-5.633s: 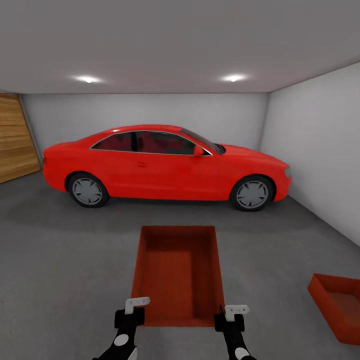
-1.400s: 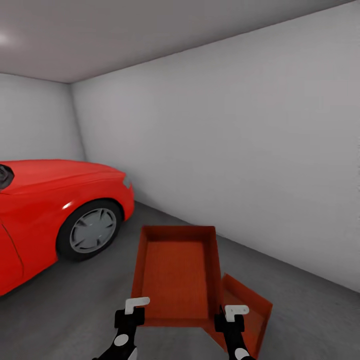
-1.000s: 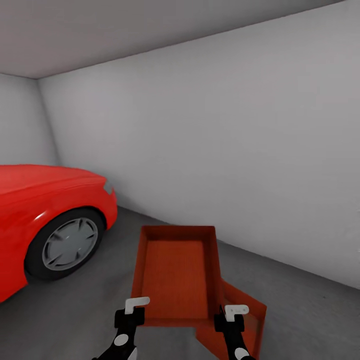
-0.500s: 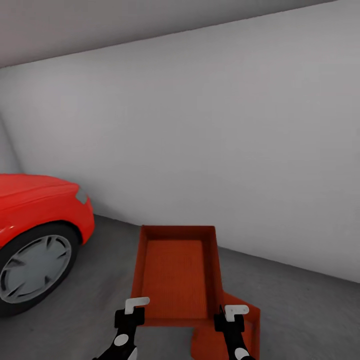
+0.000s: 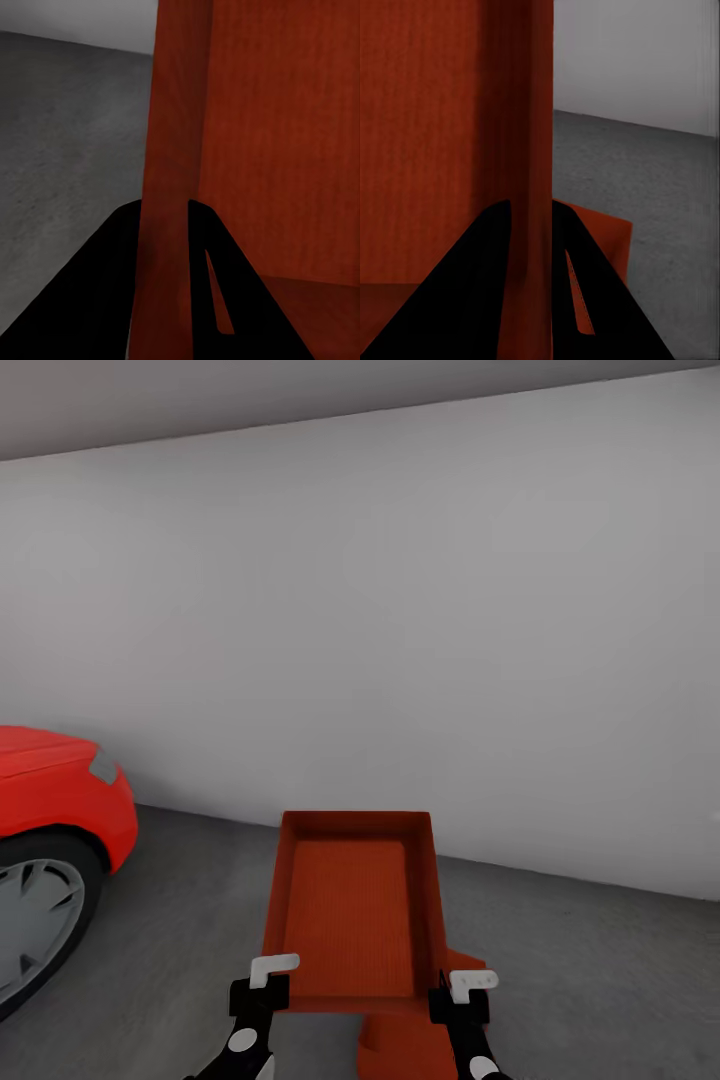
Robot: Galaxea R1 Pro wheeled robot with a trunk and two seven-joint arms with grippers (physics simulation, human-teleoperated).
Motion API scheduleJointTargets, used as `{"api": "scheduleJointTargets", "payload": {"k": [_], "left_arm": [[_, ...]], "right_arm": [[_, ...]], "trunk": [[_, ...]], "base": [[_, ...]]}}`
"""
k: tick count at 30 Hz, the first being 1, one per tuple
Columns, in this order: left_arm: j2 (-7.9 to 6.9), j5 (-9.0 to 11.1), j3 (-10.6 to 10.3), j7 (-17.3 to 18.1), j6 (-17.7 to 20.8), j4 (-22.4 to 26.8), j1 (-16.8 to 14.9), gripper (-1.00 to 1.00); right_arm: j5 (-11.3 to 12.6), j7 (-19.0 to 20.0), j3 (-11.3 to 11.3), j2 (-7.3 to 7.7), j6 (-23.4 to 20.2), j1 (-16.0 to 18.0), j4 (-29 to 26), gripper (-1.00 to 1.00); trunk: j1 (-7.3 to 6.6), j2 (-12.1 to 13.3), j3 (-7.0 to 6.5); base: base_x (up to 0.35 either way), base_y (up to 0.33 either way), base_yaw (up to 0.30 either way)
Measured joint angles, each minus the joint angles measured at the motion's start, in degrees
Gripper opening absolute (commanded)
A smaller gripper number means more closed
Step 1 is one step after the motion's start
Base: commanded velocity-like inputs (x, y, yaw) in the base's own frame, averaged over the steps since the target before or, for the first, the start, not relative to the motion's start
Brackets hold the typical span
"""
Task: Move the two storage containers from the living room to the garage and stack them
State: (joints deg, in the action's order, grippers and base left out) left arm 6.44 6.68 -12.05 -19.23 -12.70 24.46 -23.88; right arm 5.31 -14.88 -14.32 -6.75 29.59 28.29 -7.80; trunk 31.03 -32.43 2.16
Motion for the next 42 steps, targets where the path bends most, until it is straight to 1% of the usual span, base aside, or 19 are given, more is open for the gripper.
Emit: {"api": "scheduleJointTargets", "payload": {"k": [35,39,42], "left_arm": [[0.02,-0.27,0.0,-0.12,0.15,0.06,-0.01,-1.0],[0.02,-0.26,0.01,-0.1,0.12,0.06,0.0,-1.0],[0.01,-0.16,0.03,-0.06,0.07,0.06,0.0,-1.0]], "right_arm": [[-0.22,0.04,0.26,0.0,0.0,0.0,0.01,-1.0],[-0.22,0.04,0.26,0.0,0.02,0.0,0.02,-1.0],[-0.16,0.04,0.16,0.0,-0.04,0.0,-0.05,-1.0]], "trunk": [[0.0,0.0,0.0],[-0.02,-0.01,0.0],[-0.03,-0.01,0.0]], "base": [[0.0,0.0,-0.281],[0.124,0.0,-0.252],[0.259,0.0,-0.096]]}}
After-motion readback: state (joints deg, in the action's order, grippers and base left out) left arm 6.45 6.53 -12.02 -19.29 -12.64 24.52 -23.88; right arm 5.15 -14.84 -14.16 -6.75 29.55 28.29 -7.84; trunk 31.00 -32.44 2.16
